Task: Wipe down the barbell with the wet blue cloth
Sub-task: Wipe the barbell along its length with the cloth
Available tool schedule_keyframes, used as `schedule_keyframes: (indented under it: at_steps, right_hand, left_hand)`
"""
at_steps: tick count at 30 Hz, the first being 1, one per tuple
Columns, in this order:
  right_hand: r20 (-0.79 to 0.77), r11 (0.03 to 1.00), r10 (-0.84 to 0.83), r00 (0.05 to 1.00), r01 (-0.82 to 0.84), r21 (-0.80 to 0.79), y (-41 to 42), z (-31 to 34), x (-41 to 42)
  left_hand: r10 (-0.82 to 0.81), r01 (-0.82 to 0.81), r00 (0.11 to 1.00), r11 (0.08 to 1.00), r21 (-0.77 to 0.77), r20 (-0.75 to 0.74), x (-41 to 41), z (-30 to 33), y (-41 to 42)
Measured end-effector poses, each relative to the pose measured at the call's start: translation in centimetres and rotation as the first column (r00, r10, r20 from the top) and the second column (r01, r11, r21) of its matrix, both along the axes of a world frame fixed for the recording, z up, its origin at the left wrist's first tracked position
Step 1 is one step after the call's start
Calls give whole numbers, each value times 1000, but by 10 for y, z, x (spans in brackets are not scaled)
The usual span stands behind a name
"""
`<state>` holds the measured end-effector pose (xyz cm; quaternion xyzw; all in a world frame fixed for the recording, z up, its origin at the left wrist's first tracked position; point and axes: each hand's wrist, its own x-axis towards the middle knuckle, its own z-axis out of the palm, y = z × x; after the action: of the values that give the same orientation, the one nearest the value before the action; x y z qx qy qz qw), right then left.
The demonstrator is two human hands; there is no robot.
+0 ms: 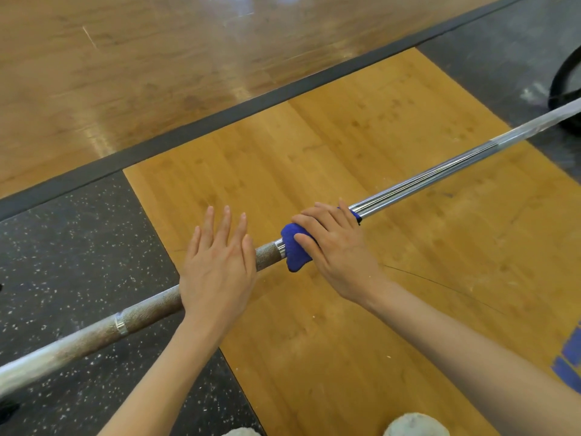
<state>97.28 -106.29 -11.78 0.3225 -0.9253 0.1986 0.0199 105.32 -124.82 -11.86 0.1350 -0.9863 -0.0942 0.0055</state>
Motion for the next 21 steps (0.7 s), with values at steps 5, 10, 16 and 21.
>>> schedule_keyframes:
  at_steps: [5, 10, 16, 21]
  right_hand:
    - [-50, 999, -35, 998, 36, 19, 4, -1, -10]
    - [-123, 995, 14, 992, -2, 96, -31, -2, -7]
    - [-195, 998, 4, 981, 9, 66, 10, 1, -22]
    - [-132, 983, 169, 977, -157, 96, -23, -2, 13]
  left_hand:
    - [-5, 4, 1000, 999, -43, -28, 3, -3, 4]
    - [-15, 6, 997, 993, -114, -81, 9, -2, 10]
    - [4, -22, 994, 987, -160, -110, 17, -1, 20]
    - [11, -39, 989, 982, -184, -148, 27, 0, 29]
